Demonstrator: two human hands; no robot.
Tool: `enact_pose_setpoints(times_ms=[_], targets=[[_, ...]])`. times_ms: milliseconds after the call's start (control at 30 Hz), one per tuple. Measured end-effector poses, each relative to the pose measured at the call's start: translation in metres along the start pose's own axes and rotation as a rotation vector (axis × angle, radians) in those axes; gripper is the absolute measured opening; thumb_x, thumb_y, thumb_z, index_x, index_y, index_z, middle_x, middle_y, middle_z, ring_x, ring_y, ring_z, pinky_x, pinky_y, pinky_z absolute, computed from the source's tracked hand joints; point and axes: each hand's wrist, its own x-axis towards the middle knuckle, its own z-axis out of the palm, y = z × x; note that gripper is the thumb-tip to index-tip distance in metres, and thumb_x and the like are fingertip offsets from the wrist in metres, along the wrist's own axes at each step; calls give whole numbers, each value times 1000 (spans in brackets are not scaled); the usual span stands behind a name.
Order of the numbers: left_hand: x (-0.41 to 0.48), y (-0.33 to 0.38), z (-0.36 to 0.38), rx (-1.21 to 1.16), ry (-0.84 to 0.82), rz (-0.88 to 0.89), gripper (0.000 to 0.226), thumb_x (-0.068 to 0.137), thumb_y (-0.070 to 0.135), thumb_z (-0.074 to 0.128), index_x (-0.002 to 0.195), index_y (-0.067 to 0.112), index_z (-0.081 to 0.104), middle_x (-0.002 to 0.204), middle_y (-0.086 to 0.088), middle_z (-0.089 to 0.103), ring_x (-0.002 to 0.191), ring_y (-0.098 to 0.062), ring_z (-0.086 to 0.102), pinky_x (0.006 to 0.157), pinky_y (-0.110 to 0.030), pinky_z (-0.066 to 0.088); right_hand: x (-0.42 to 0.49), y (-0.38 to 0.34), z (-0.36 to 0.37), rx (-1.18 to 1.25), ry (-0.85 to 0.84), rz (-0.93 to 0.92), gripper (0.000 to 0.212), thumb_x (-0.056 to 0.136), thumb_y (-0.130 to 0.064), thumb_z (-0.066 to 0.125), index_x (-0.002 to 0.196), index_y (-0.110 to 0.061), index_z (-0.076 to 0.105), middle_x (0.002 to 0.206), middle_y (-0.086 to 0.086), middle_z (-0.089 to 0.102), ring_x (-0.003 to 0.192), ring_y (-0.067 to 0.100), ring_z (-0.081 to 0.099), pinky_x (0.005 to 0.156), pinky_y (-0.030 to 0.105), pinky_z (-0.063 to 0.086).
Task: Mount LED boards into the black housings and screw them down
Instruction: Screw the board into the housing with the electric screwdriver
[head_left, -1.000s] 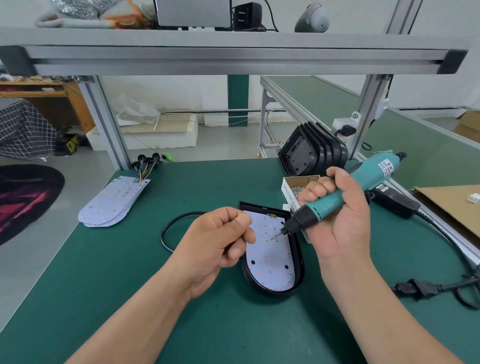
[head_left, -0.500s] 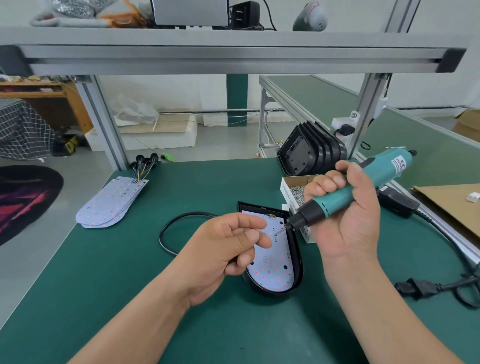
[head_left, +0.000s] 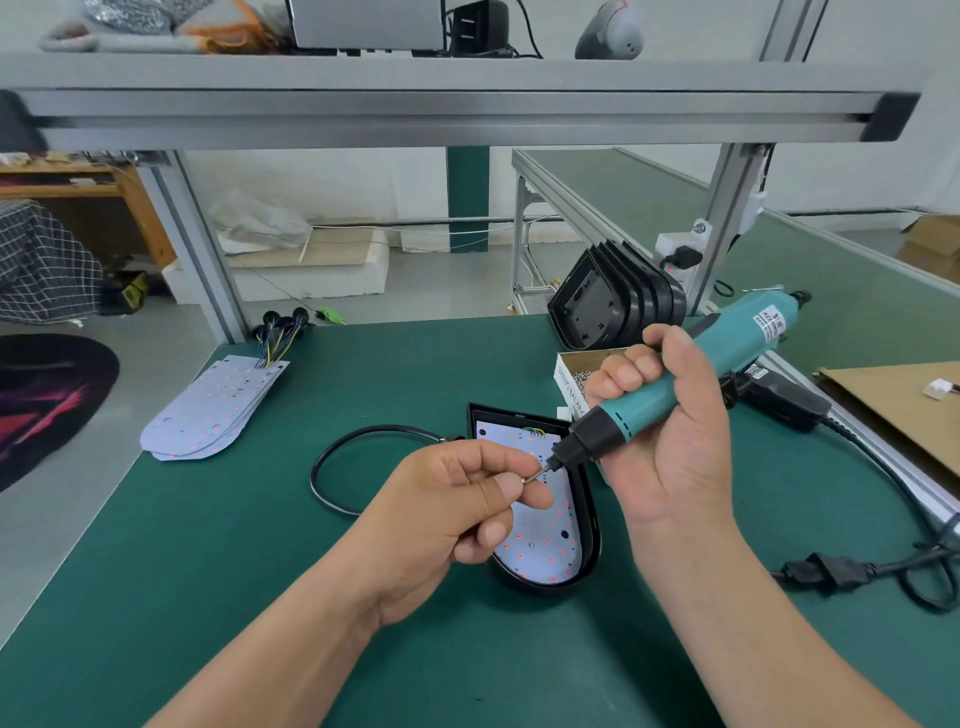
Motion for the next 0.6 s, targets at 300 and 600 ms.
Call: enact_pose_setpoints(times_ms=[300,600], targets=[[-1,2,1,37,6,-6,14,105,-2,58,115,1,67,100,-19,78,49,-9,47,44,-17,35,0,1,0,-8,-4,-12,15,104,-18,57,90,-15,63,72,-5,46,64,10,47,64,24,46],[0,1,1,154,89,60,12,104,1,62,111,6,69,97,-14,81,50,-11,50,45,-18,37,-3,4,1,-80,-34,-33,8,103,-22,61,98,-17,65,75,-5,48,66,11,49,68,25,47]])
